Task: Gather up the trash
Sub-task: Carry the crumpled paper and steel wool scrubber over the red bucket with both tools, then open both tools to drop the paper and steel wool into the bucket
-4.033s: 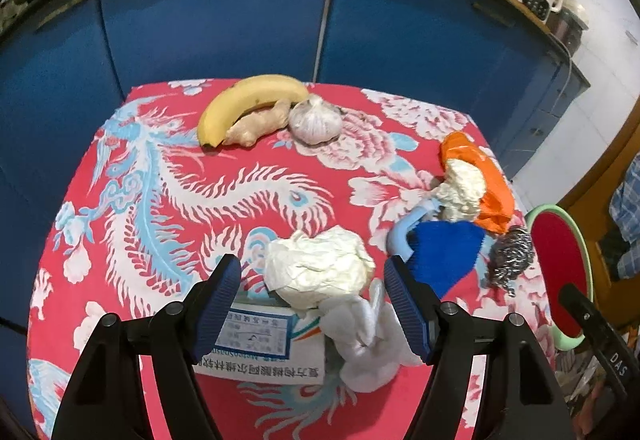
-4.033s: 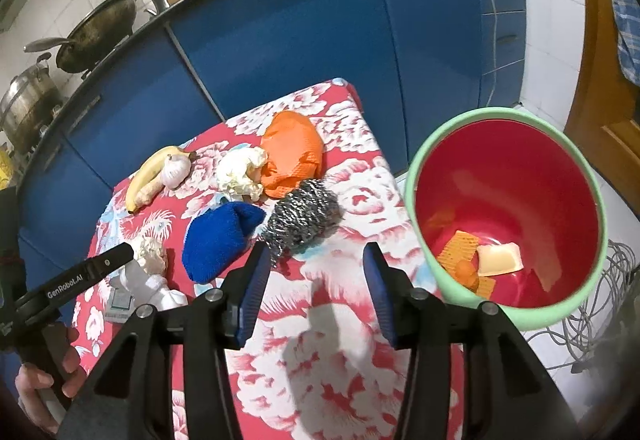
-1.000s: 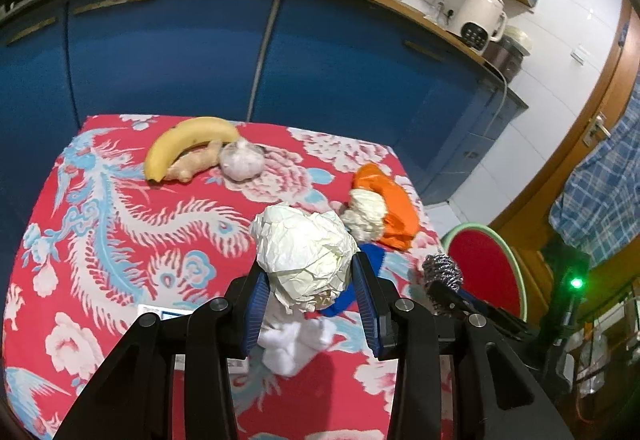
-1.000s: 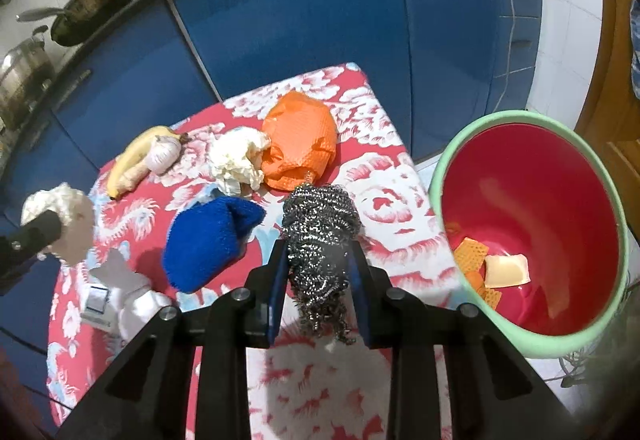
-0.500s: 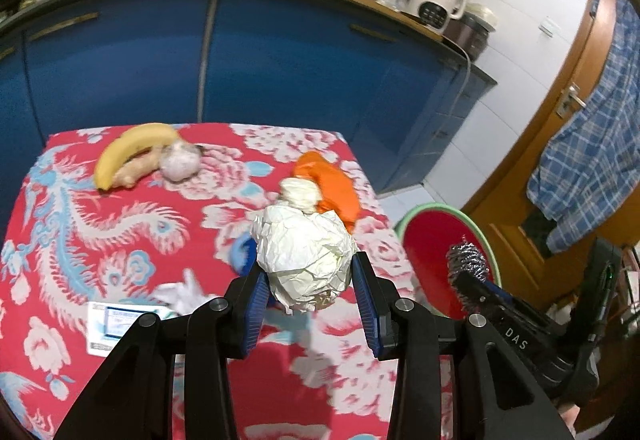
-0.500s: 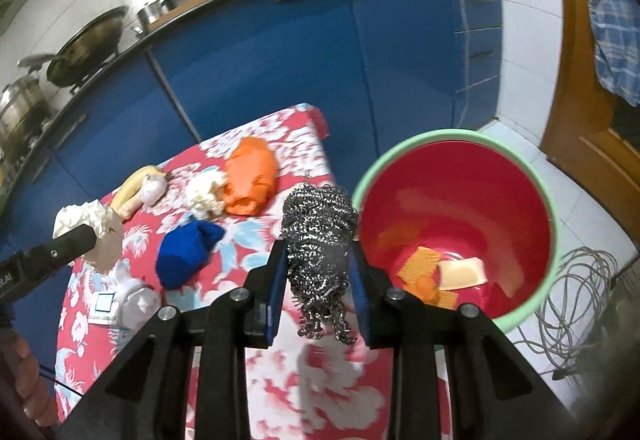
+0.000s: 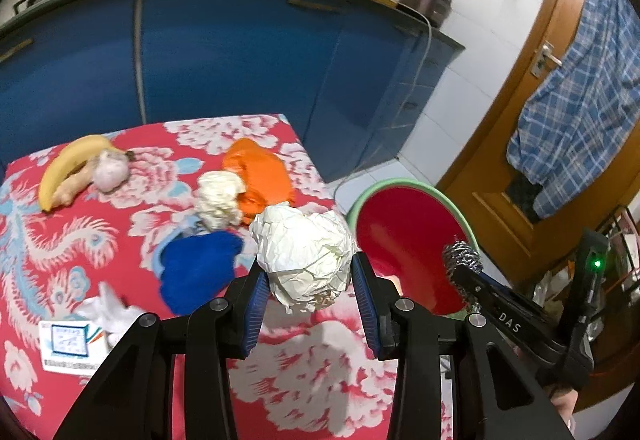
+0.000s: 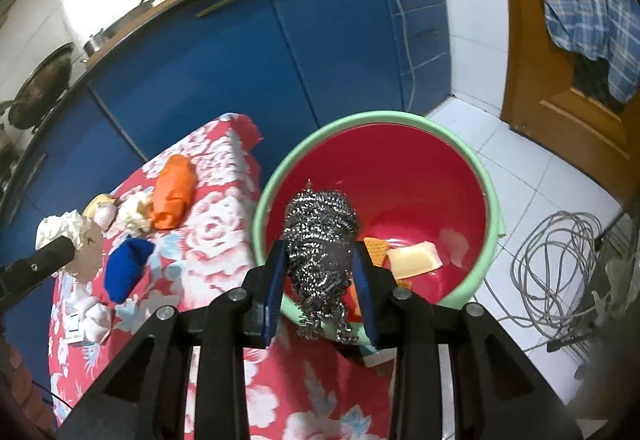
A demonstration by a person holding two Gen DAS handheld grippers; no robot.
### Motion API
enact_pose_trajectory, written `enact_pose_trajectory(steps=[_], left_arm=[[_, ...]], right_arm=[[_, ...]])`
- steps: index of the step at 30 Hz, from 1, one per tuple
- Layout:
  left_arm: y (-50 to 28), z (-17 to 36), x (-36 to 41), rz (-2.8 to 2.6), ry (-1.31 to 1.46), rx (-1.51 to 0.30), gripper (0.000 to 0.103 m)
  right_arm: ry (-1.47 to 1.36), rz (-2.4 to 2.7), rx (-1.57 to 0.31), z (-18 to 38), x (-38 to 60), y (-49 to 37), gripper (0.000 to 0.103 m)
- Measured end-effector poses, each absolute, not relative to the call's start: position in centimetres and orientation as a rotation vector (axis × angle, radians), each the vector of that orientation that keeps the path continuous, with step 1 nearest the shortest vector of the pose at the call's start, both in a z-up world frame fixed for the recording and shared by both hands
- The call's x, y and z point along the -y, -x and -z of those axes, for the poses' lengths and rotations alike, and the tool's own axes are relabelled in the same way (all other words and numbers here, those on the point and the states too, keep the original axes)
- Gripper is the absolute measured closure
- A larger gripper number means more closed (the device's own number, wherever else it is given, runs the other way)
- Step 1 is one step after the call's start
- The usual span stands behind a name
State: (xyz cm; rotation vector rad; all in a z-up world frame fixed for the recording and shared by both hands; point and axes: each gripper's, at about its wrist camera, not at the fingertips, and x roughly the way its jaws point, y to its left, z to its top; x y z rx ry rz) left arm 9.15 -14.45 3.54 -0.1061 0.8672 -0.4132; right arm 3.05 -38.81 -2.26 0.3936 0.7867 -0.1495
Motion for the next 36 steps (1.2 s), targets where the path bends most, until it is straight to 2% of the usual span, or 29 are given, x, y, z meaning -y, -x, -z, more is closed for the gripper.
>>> enact_pose_trajectory(steps=[5, 11, 26, 29, 31, 33, 36], left_arm=[[-9.6, -2.8, 16.8, 0.444, 0.077, -0.882, 0.061], [-10.3, -1.6, 19.3, 0.476, 0.048, -0.905, 0.061], [-11.2, 1.1, 25.1, 0.557, -0.033, -0.956, 0.061], [-11.3, 1.5, 26.3, 0.570, -0.068, -0.946, 0.056], [-11.4, 1.7, 26.8, 0.570, -0.078, -0.948, 0.045], [-11.4, 1.7, 27.1, 0.570, -0.073, -0.948, 0.041], [-11.3, 1.6, 27.1, 0.564, -0.071, -0.951, 0.039]], right_arm=[[-0.411, 0.163, -0.786, 3.0, 39.9, -3.0, 0.065], [-0.413, 0.166, -0.759, 3.1, 40.9, -2.5, 0.057], [-0.443, 0.200, -0.719, 2.4, 42.9, -0.4, 0.056], [-0.448, 0.210, -0.711, 2.2, 43.3, 0.0, 0.056], [-0.452, 0.219, -0.704, 2.1, 43.7, 0.3, 0.056], [-0.453, 0.223, -0.703, 2.1, 43.8, 0.5, 0.056], [-0.455, 0.223, -0.704, 2.0, 43.8, 0.8, 0.056]])
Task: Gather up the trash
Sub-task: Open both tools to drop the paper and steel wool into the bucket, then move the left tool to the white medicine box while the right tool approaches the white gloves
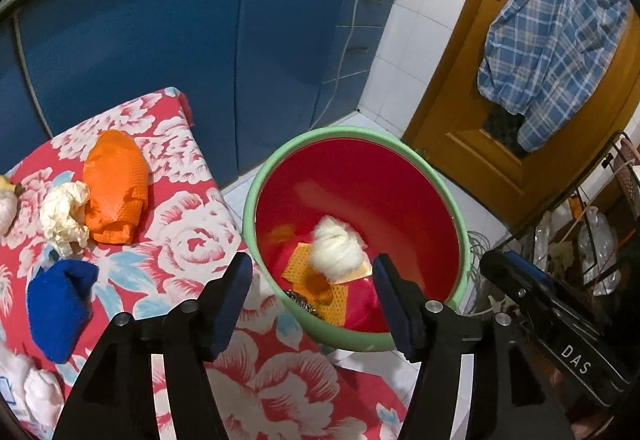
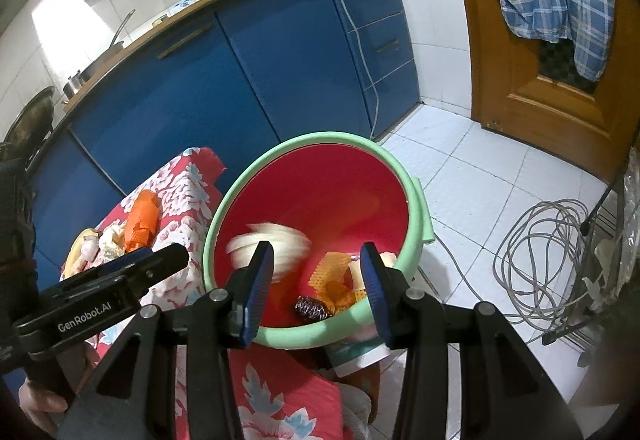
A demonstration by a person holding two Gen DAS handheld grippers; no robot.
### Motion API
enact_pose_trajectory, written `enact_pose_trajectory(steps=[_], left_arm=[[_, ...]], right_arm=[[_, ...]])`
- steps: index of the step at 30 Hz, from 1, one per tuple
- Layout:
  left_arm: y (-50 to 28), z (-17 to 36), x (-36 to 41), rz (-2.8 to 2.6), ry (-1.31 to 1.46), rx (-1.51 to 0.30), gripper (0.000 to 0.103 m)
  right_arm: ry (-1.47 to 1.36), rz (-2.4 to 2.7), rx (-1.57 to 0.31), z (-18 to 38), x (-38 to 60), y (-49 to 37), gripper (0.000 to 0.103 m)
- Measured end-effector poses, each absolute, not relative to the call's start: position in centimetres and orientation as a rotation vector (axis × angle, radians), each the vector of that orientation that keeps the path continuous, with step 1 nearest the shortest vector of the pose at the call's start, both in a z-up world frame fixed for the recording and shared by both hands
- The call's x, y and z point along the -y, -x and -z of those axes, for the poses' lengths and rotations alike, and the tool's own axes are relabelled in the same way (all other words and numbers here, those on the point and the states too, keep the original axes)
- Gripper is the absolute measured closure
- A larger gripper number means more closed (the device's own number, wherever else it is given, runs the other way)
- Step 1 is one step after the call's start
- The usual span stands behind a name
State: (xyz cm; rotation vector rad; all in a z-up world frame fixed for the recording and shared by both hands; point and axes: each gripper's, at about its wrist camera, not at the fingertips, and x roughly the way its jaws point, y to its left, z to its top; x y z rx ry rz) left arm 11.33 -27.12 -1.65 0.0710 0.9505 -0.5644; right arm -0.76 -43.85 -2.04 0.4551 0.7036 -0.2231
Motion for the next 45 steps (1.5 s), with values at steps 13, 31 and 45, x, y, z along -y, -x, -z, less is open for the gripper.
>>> enact_pose_trajectory(steps=[13, 31, 45], left_arm=[[-9.8, -0.3, 21.6, 0.459, 0.001, -0.921, 0.039], [-6.6, -1.5, 8.1, 0.203, 0.136, -0.906, 0.037], [-4.2, 0.7, -0.5, 0.047, 0.248, -0.955, 0.036]], right_arm=[[-0.437, 0.137, -0.691, 0.5, 40.8, 0.9, 0.056], [-0.381, -0.016, -0.702, -0.9, 33.1, 0.0, 0.054], [-0.340, -0.075, -0.734, -0.8, 28.8, -0.5, 0.054]])
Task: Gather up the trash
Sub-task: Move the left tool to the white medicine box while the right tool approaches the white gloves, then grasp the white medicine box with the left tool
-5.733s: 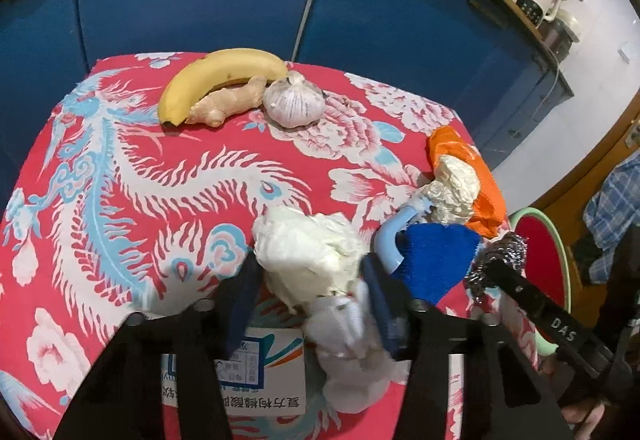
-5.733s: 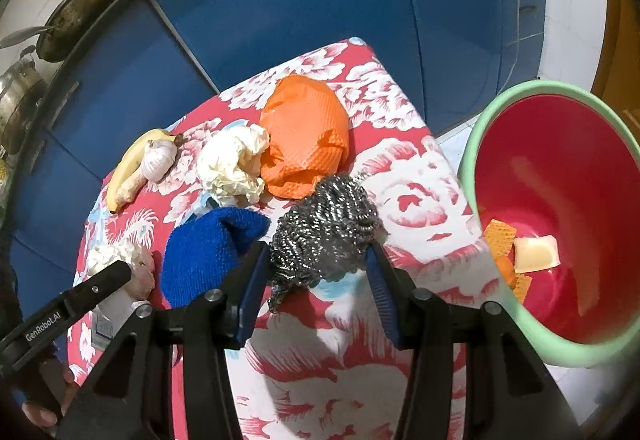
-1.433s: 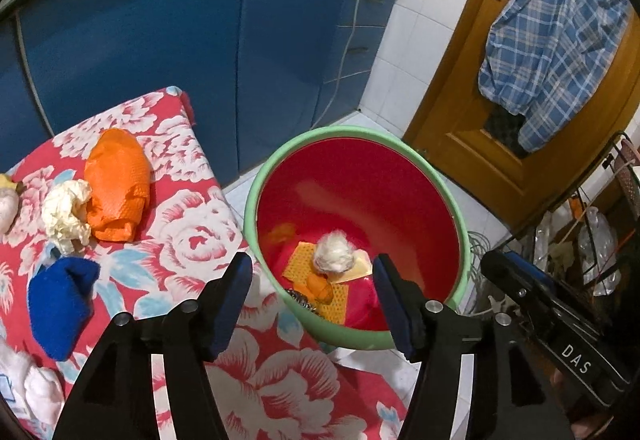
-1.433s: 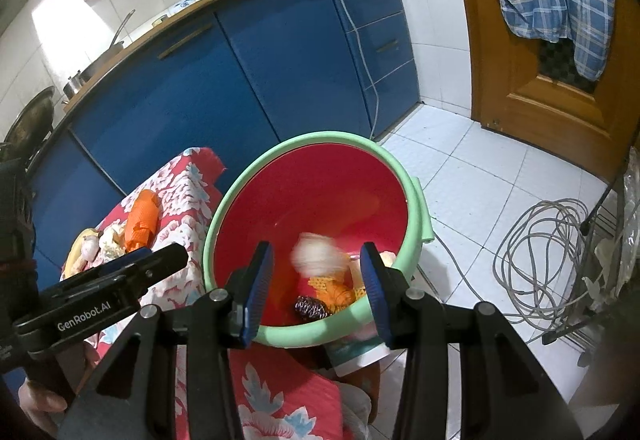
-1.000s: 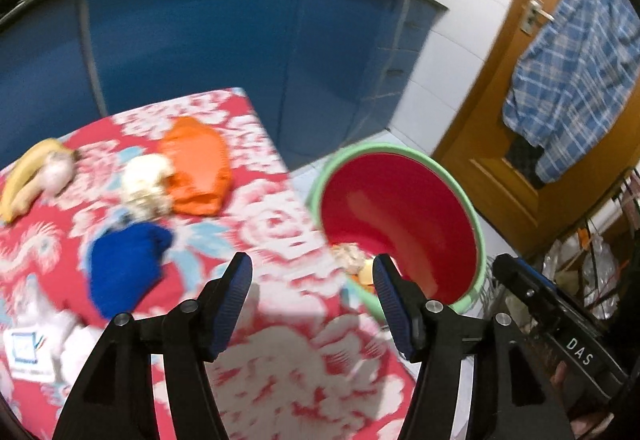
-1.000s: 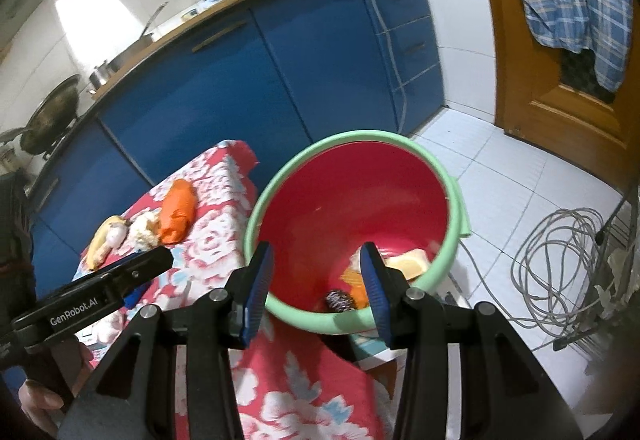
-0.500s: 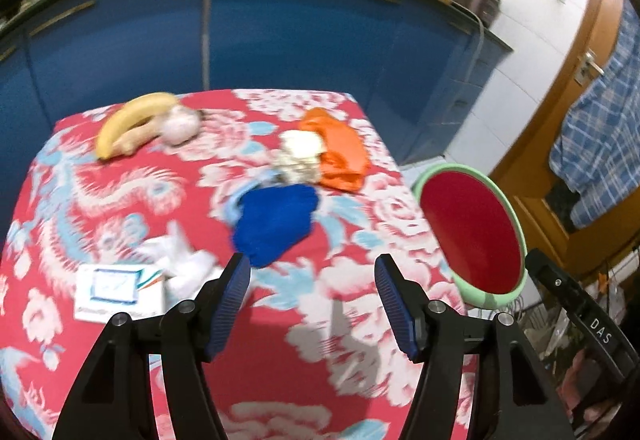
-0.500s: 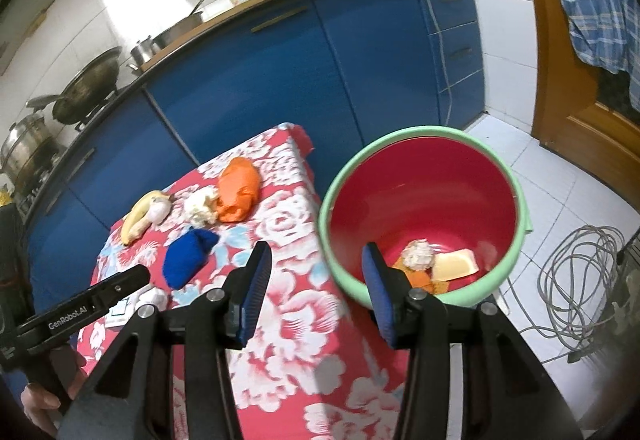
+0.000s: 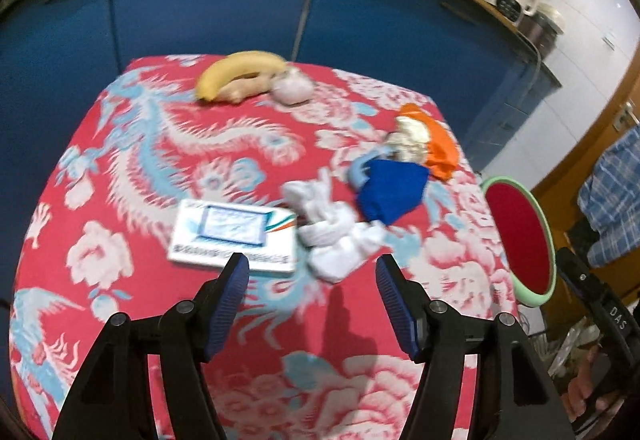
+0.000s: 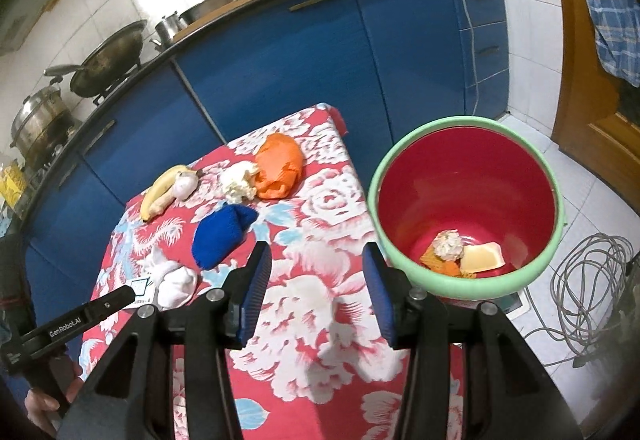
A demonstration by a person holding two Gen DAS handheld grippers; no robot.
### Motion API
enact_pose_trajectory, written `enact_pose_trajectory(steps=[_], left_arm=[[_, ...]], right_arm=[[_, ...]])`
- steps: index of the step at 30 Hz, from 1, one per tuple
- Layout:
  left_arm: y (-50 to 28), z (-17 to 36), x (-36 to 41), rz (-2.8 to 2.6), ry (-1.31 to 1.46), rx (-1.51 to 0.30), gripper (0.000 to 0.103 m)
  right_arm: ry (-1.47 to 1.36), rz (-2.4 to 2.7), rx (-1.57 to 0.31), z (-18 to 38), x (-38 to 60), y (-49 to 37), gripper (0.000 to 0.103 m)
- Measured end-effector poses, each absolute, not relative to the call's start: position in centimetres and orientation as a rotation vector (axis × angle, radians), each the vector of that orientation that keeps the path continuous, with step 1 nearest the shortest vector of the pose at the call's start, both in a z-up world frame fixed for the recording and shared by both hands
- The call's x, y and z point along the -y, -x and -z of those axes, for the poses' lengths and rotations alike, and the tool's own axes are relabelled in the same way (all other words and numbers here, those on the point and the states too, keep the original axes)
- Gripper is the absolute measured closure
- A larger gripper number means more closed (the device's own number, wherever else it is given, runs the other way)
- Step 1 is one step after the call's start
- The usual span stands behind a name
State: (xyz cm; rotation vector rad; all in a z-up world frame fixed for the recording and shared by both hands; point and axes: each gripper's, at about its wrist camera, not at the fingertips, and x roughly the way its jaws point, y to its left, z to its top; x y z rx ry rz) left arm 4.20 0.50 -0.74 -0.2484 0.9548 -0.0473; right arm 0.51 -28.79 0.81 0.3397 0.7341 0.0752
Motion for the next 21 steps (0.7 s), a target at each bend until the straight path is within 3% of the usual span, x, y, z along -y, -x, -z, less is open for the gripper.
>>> enact_pose_trajectory(steps=[21], left_arm=[[-8.3, 4.2, -7.2, -0.109, 0.418, -0.994, 0.036]], right_arm=[[-0.285, -0.091, -0.780, -0.1, 25.4, -2.5, 0.054]])
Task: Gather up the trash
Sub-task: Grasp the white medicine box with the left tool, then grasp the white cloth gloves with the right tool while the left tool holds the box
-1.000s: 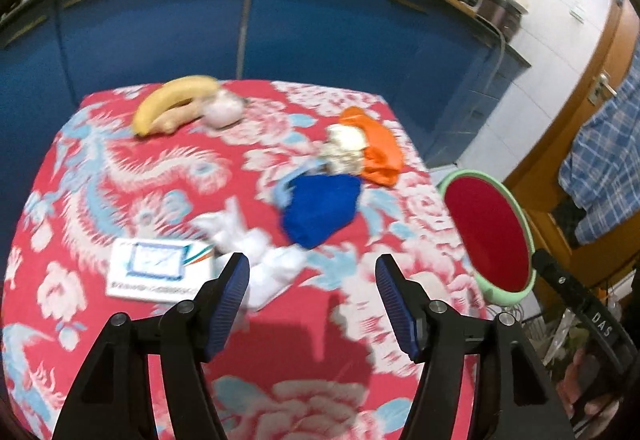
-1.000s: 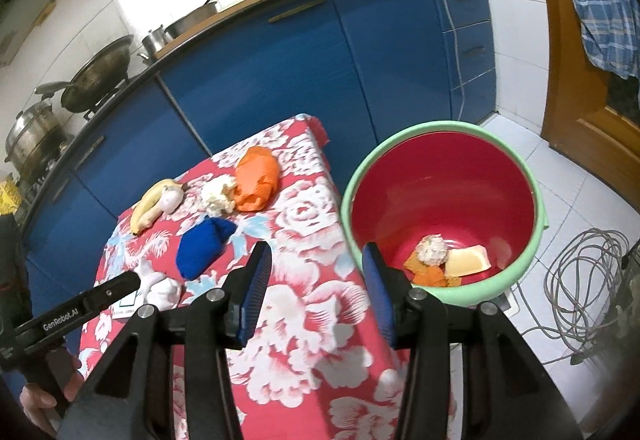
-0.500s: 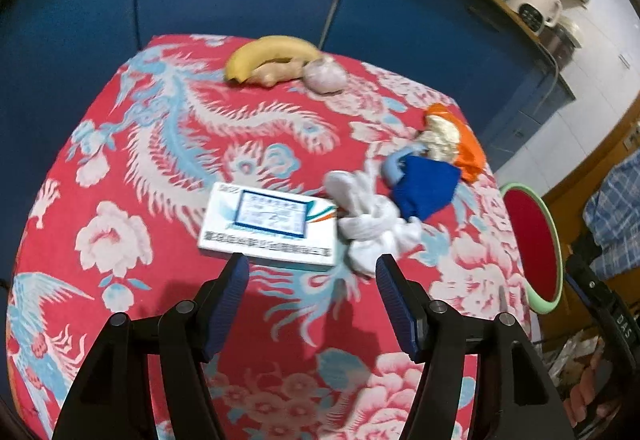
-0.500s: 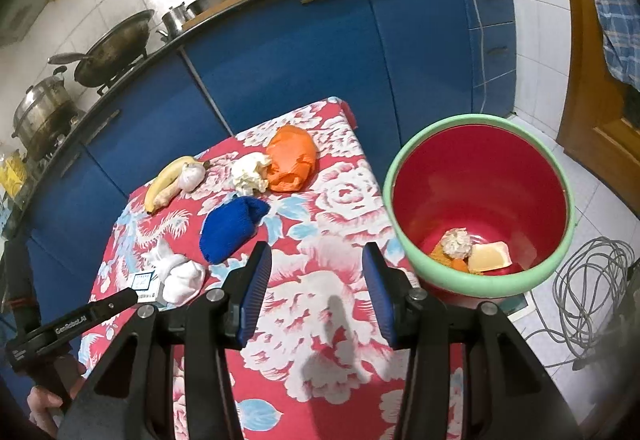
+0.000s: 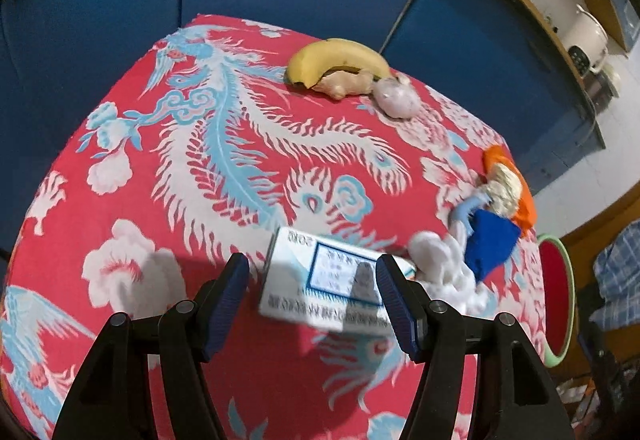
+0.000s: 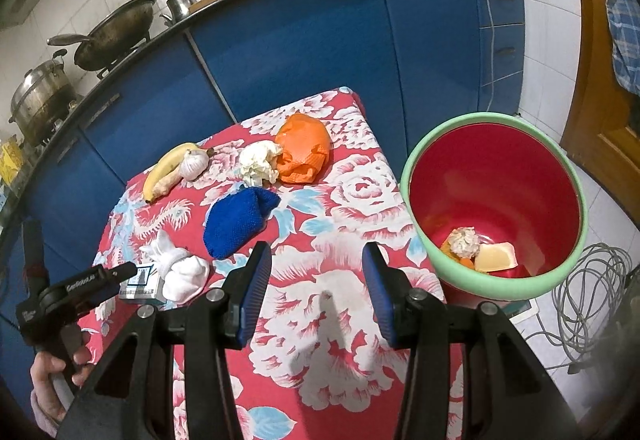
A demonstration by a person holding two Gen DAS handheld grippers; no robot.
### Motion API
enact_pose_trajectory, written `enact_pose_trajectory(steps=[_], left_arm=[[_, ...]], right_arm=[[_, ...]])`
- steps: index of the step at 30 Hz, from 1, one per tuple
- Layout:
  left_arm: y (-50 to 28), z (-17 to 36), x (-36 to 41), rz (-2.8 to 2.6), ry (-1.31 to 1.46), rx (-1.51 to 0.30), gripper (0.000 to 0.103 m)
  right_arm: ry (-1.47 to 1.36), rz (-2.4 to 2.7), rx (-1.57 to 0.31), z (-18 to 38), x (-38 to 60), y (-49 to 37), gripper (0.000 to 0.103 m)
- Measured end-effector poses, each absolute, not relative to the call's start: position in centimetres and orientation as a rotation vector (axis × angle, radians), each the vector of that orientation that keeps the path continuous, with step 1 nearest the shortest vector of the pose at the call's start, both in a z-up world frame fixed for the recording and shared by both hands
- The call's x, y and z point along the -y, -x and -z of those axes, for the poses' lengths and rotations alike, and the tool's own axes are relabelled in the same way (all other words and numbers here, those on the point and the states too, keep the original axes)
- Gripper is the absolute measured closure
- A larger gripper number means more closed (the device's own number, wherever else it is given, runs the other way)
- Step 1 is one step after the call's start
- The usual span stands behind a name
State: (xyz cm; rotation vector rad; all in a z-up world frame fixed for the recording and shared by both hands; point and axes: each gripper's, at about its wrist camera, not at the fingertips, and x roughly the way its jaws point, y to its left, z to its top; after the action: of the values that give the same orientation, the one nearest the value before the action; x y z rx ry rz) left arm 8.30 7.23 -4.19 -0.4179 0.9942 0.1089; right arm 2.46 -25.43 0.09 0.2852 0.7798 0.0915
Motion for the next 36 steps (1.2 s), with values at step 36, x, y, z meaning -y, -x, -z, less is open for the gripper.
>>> enact_pose_trajectory(steps=[36], left_arm=[[-8.5, 6.0, -2.2, 0.010, 0.111, -1.057, 0.008]], right_arm=[[-0.266, -0.130, -0.811, 0.7, 23.6, -3.5, 0.054]])
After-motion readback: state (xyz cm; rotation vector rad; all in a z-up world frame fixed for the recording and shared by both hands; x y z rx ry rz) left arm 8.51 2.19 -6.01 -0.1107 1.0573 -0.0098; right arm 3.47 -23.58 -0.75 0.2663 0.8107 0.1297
